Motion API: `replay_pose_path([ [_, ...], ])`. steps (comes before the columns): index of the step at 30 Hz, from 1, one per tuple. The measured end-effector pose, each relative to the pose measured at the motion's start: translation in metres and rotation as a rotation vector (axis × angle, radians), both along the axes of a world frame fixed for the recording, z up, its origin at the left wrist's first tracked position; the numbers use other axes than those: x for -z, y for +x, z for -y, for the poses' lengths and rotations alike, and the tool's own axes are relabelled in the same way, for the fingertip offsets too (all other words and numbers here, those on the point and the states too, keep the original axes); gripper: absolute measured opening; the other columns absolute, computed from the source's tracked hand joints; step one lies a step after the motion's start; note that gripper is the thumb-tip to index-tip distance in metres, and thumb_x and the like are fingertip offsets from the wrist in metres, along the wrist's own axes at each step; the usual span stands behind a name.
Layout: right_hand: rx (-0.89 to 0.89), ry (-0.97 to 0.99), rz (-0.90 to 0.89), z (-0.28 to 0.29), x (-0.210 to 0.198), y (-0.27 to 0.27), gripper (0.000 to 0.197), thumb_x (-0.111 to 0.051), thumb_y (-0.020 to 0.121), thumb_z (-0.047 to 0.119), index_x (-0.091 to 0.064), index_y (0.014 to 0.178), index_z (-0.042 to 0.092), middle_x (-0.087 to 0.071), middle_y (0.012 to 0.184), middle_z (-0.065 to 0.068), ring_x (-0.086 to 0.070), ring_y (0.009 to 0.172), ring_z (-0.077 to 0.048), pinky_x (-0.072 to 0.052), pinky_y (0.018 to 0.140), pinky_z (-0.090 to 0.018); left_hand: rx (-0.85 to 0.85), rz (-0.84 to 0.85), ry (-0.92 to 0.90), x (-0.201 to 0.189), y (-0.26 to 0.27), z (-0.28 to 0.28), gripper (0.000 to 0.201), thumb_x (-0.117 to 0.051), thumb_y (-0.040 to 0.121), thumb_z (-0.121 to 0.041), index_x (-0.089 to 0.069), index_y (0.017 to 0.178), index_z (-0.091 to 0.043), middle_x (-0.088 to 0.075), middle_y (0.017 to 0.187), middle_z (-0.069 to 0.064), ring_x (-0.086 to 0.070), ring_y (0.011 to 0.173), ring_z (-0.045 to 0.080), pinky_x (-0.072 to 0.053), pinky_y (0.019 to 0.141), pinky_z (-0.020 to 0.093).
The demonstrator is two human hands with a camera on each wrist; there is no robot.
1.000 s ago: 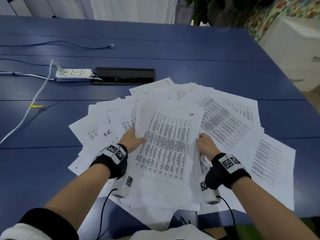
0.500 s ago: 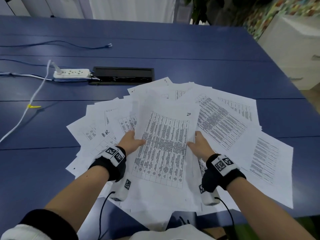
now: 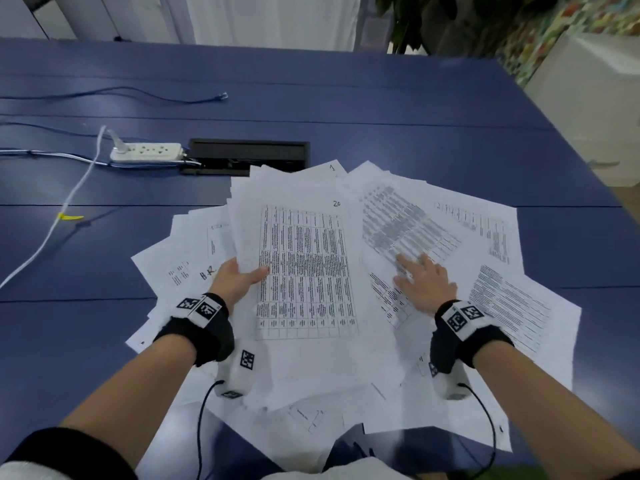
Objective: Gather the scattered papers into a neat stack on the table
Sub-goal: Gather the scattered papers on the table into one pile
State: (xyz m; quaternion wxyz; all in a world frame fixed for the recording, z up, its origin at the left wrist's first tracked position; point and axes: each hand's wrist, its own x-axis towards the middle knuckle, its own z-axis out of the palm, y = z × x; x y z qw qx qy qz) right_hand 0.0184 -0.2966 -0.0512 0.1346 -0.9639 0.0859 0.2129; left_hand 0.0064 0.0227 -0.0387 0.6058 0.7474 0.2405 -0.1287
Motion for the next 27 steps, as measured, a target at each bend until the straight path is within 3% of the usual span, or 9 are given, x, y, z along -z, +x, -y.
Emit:
replay_pose_path([
  [4, -0.124, 0.033, 0.067, -0.026, -0.007, -0.006, 0.039, -0.029, 0.099, 0.04, -0.042, 0.135, 0.037, -0.042, 0.138, -0.003, -0.038, 0.126, -0.031, -0.034, 0.104, -0.049, -0.042, -0.074, -0.079, 0.008, 0.005, 0.011, 0.046, -0.059, 0.089, -0.011, -0.046, 0.131, 0.003, -0.052, 0.133, 0.013, -0.048, 0.125, 0.028, -0.031, 0.093, 0.028],
  [7, -0.047, 0.188, 0.138, -0.02, -0.013, 0.014, 0.034, -0.038, 0.098, 0.023, -0.054, 0.128, 0.023, -0.055, 0.129, -0.005, -0.053, 0.109, -0.025, -0.037, 0.103, -0.047, -0.025, -0.086, -0.004, 0.008, 0.011, 0.007, 0.044, -0.063, 0.086, -0.01, -0.05, 0.126, 0.004, -0.056, 0.129, 0.019, -0.053, 0.119, 0.03, -0.038, 0.091, 0.029],
  [10, 0.048, 0.144, 0.241, 0.004, -0.013, 0.05, 0.04, -0.045, 0.094, 0.015, -0.048, 0.134, 0.011, -0.044, 0.139, -0.015, -0.043, 0.126, -0.032, -0.036, 0.106, -0.045, -0.033, -0.061, 0.074, 0.011, 0.011, 0.0, 0.046, -0.064, 0.084, -0.007, -0.05, 0.127, 0.003, -0.056, 0.13, 0.02, -0.054, 0.118, 0.031, -0.039, 0.093, 0.031],
  [14, 0.135, 0.019, 0.116, 0.019, -0.01, 0.079, 0.06, -0.051, 0.09, 0.037, -0.034, 0.139, 0.006, -0.029, 0.146, -0.017, -0.028, 0.134, -0.036, -0.029, 0.106, -0.047, 0.041, -0.084, 0.144, 0.012, 0.008, 0.0, 0.047, -0.062, 0.086, -0.009, -0.048, 0.129, 0.001, -0.055, 0.131, 0.017, -0.052, 0.121, 0.03, -0.037, 0.096, 0.031],
  [18, 0.106, -0.091, 0.077, 0.012, -0.007, 0.085, 0.07, -0.054, 0.084, 0.051, -0.034, 0.135, 0.008, -0.03, 0.14, -0.016, -0.029, 0.129, -0.037, -0.032, 0.102, -0.049, 0.214, -0.257, 0.116, 0.016, 0.01, -0.009, 0.057, -0.065, 0.085, -0.031, -0.045, 0.133, -0.009, -0.056, 0.129, 0.001, -0.054, 0.119, 0.027, -0.04, 0.104, 0.038],
  [21, 0.062, 0.007, 0.064, 0.012, -0.003, 0.081, 0.06, -0.054, 0.088, 0.039, -0.035, 0.134, 0.005, -0.036, 0.136, -0.019, -0.039, 0.123, -0.038, -0.037, 0.098, -0.043, 0.206, -0.308, -0.038, 0.02, 0.012, -0.015, 0.061, -0.063, 0.085, -0.033, -0.04, 0.137, -0.011, -0.053, 0.136, 0.002, -0.051, 0.123, 0.024, -0.039, 0.107, 0.043],
  [23, 0.039, 0.111, 0.026, 0.009, -0.002, 0.073, 0.044, -0.051, 0.091, 0.026, -0.04, 0.128, 0.003, -0.046, 0.128, -0.018, -0.052, 0.103, -0.032, -0.043, 0.083, -0.036, 0.177, -0.315, -0.087, 0.012, 0.012, -0.007, 0.069, -0.063, 0.084, -0.035, -0.034, 0.141, -0.01, -0.045, 0.144, 0.002, -0.042, 0.132, 0.024, -0.03, 0.113, 0.044],
  [25, 0.015, 0.19, -0.024, 0.0, -0.001, 0.062, 0.031, -0.046, 0.093, 0.018, -0.046, 0.12, 0.004, -0.054, 0.116, -0.013, -0.053, 0.082, -0.024, -0.041, 0.069, -0.028, 0.154, -0.314, -0.068, 0.01, 0.011, -0.003, 0.073, -0.063, 0.085, -0.034, -0.029, 0.143, -0.007, -0.038, 0.142, -0.007, -0.034, 0.136, 0.023, -0.024, 0.115, 0.042],
  [27, 0.011, 0.247, -0.031, -0.008, -0.002, 0.054, 0.027, -0.046, 0.093, 0.016, -0.054, 0.116, 0.004, -0.057, 0.117, -0.012, -0.055, 0.092, -0.024, -0.042, 0.076, -0.028, 0.129, -0.283, -0.036, 0.011, 0.01, -0.002, 0.065, -0.061, 0.088, -0.029, -0.032, 0.14, -0.006, -0.041, 0.136, -0.008, -0.038, 0.133, 0.023, -0.027, 0.113, 0.04],
])
